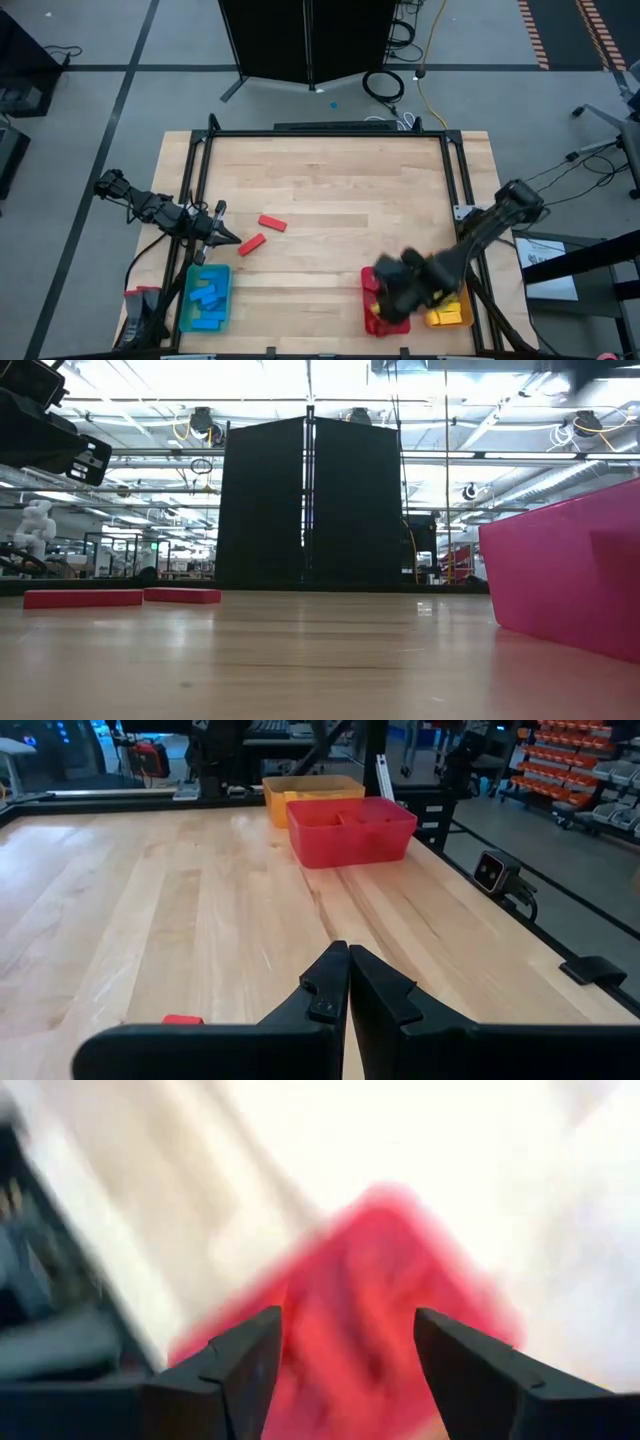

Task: Sort blocks
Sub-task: Put the red block into the red bin

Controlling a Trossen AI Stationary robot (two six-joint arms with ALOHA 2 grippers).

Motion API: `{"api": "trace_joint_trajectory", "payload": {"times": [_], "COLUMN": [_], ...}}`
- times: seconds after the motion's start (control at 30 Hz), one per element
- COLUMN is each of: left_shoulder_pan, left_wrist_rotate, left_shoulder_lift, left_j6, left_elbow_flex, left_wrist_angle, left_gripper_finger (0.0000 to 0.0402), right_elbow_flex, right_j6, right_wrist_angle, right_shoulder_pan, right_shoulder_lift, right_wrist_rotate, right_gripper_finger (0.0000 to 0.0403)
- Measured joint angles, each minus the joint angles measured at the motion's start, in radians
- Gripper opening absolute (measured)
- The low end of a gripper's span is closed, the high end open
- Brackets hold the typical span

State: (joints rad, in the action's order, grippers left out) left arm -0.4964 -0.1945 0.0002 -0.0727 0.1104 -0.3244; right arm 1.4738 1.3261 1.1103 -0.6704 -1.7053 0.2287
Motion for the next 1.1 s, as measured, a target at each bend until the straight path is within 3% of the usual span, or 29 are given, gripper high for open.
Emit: {"api": "trace_joint_trajectory", "payload": {"times": [0.1,0.2,0.4,0.5,0.73,0.93,1.1], "left_shoulder_pan": [0.0,0.0,0.0,0.0,0.0,0.0,0.0], "left_wrist_rotate": [-0.002,-0.007,-0.019,-0.019,-0.049,-0.05,-0.05], "left_shoulder_lift": [0.0,0.0,0.0,0.0,0.0,0.0,0.0], "left_j6": [0.0,0.001,0.001,0.002,0.003,0.001,-0.001], "left_elbow_flex": [0.0,0.0,0.0,0.0,0.0,0.0,0.0], "left_wrist_angle": [-0.003,-0.007,-0.008,-0.008,-0.01,-0.031,-0.03], "left_gripper_finger": [0.0017,0.0017,0.0017,0.0017,0.0017,0.0017,0.0017], "right_elbow_flex": [0.001,0.001,0.001,0.002,0.002,0.013,0.113], "right_j6": [-0.136,-0.358,-0.841,-0.997,-1.127,-1.129,-1.133], "right_wrist_angle": [-0.039,-0.176,-0.576,-0.746,-0.941,-1.07,-1.08], "right_shoulder_pan": [0.096,0.238,0.488,0.568,0.665,0.678,0.678], "right_shoulder_lift": [0.05,0.061,0.011,-0.028,-0.147,-0.271,-0.395], "right_wrist_rotate": [0.163,0.243,0.221,0.178,-0.011,-0.054,-0.053], "right_gripper_finger": [0.0222,0.0222,0.0222,0.0222,0.0222,0.0245,0.0284]}}
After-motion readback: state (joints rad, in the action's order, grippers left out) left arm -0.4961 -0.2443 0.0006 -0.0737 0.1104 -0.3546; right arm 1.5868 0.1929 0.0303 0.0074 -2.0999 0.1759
